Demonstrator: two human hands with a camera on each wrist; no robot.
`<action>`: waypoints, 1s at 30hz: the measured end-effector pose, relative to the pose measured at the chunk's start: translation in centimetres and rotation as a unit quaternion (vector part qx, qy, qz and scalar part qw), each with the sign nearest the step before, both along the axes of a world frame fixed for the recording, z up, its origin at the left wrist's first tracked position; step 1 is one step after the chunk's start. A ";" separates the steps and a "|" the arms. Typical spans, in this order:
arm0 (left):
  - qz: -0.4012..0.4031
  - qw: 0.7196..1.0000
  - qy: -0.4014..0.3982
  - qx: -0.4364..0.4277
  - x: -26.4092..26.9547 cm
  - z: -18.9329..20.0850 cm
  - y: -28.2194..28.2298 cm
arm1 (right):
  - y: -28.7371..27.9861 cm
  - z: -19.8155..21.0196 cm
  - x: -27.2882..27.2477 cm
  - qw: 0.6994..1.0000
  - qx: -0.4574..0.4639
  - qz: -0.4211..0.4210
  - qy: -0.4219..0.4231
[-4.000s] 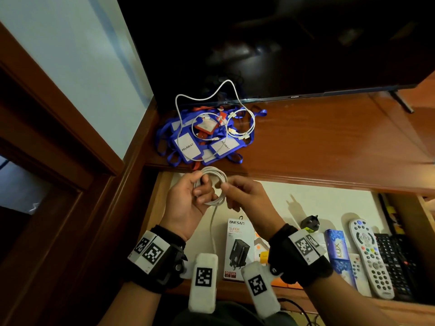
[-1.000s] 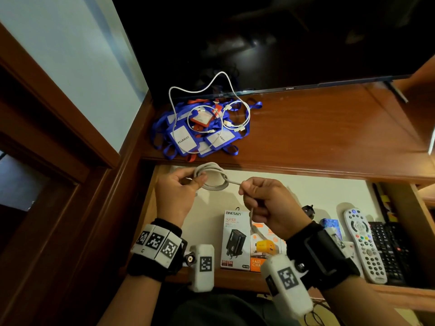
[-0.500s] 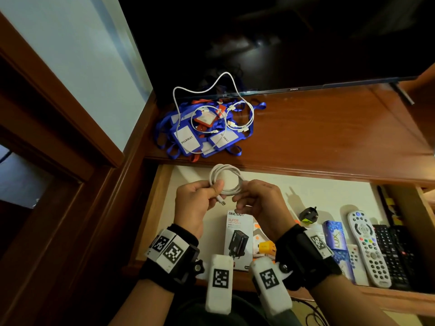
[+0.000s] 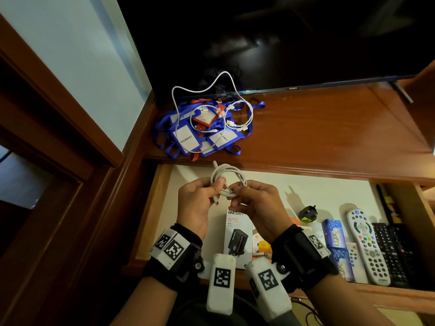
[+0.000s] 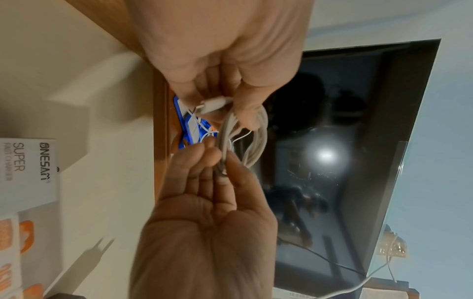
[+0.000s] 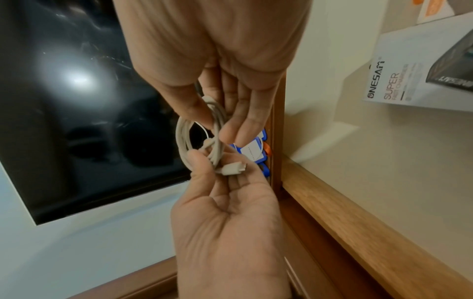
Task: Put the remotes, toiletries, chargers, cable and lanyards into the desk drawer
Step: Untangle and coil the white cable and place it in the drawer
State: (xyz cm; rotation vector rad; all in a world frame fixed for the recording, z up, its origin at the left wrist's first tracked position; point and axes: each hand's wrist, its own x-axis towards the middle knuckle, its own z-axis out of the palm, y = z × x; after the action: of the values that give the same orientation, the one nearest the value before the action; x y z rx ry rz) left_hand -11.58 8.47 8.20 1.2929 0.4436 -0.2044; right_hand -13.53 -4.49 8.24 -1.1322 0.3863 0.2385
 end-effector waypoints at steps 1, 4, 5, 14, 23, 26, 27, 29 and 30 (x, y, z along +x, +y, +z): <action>-0.004 1.000 -0.016 0.002 -0.1 0.0 0.0 | 0.0 0.1 0.1 1.000 0.006 0.001 0.005; -0.033 0.998 -0.059 0.003 -0.1 0.1 -0.3 | -0.1 0.3 0.2 0.999 0.024 0.003 0.023; -0.046 0.997 -0.066 -0.009 -0.1 0.0 -0.3 | -0.1 0.4 0.2 0.999 0.030 0.003 0.030; -0.185 0.975 -0.115 -0.041 0.2 0.7 0.6 | -0.3 1.2 0.3 0.994 0.074 0.006 0.084; -0.245 0.955 -0.117 -0.115 0.3 0.9 0.2 | -0.8 1.5 0.8 0.987 0.107 -0.016 0.116; -0.216 0.951 -0.079 -0.208 0.0 0.2 0.3 | -0.9 1.1 0.8 0.988 0.105 -0.038 0.111; -0.203 0.951 -0.064 -0.223 0.0 0.1 0.4 | -1.0 0.9 0.8 0.988 0.103 -0.045 0.109; -0.180 0.962 -0.045 -0.198 -0.1 -0.1 0.7 | -1.3 0.6 0.7 0.989 0.098 -0.052 0.102; -0.167 0.972 -0.044 -0.160 -0.2 -0.2 0.7 | -1.5 0.4 0.6 0.990 0.094 -0.048 0.096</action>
State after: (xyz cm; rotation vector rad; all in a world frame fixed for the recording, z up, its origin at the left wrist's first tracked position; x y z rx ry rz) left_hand -11.73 9.18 7.99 1.0456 0.1058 -0.4796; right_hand -12.94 -5.97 8.69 -0.9058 0.5766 0.2938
